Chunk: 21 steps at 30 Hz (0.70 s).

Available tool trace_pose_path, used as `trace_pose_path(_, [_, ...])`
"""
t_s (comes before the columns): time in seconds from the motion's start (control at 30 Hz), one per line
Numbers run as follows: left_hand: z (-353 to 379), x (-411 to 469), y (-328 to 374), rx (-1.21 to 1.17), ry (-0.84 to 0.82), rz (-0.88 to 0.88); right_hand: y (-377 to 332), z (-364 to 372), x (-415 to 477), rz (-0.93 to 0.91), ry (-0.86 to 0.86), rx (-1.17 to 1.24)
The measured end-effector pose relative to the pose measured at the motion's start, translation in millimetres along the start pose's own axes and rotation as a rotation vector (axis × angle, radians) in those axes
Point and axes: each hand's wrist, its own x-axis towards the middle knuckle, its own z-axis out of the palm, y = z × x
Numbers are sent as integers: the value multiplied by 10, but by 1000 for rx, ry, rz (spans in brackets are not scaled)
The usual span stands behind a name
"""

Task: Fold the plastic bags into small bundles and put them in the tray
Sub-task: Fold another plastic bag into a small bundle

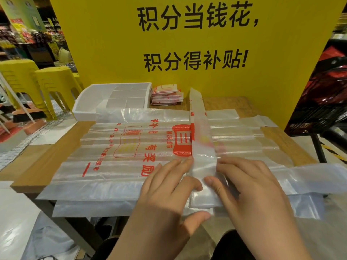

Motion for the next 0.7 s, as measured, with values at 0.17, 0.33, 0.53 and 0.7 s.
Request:
trace_pose_path(0.17, [-69,22,-58,51,-99,-5,77,-24,10,-71,-102,-2])
trace_pose_path(0.33, [-94,38,-68,103,-146,26,119,-72,25,-96,-197,83])
trace_pose_path(0.53, [-114,94,-71,92,-147,55,177,-122,37,-192,-298,25])
trace_pose_path(0.7, [-212,232,-59,123,-158,82,262,-325,152,-177,-588,96])
